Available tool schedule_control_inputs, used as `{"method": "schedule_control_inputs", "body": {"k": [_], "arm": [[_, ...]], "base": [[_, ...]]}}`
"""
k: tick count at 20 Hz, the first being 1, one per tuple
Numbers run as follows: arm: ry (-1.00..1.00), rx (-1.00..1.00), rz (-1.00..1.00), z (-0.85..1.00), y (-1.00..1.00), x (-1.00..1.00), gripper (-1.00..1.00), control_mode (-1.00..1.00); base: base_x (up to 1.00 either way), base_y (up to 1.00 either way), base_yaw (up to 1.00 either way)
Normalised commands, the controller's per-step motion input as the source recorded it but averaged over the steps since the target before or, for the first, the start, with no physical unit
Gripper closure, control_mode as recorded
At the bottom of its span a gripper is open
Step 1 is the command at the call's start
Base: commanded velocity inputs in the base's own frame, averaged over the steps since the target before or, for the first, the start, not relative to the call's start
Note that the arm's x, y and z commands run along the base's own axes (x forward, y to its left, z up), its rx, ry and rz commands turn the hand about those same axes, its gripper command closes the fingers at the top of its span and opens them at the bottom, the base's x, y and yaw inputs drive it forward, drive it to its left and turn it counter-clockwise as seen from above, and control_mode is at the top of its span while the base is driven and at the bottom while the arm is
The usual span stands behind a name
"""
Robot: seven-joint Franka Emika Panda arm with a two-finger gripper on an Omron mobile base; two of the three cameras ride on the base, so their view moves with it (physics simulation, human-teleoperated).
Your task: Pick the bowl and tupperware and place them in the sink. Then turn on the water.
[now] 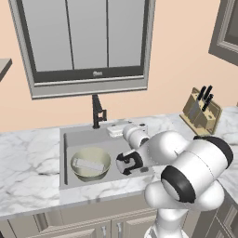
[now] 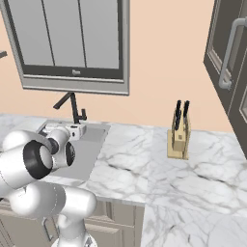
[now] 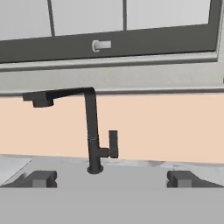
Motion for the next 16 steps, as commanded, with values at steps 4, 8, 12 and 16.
{"method": "schedule_control_inputs", "body": {"k": [4,8,12,16], "arm": [[-0.04,0.00,0.00,0.00,-0.03,0.00,-1.00,-1.00],[-0.02,0.00,0.00,0.00,-0.03,0.01,-1.00,-1.00],[0.00,0.00,0.00,-0.01,0.00,0.10,-1.00,-1.00],[0.00,0.00,0.00,-0.07,0.00,0.16,-1.00,-1.00]], "base": [[0.00,0.00,0.00],[0.00,0.00,0.00],[0.00,0.00,0.00],[0.00,0.00,0.00]]}}
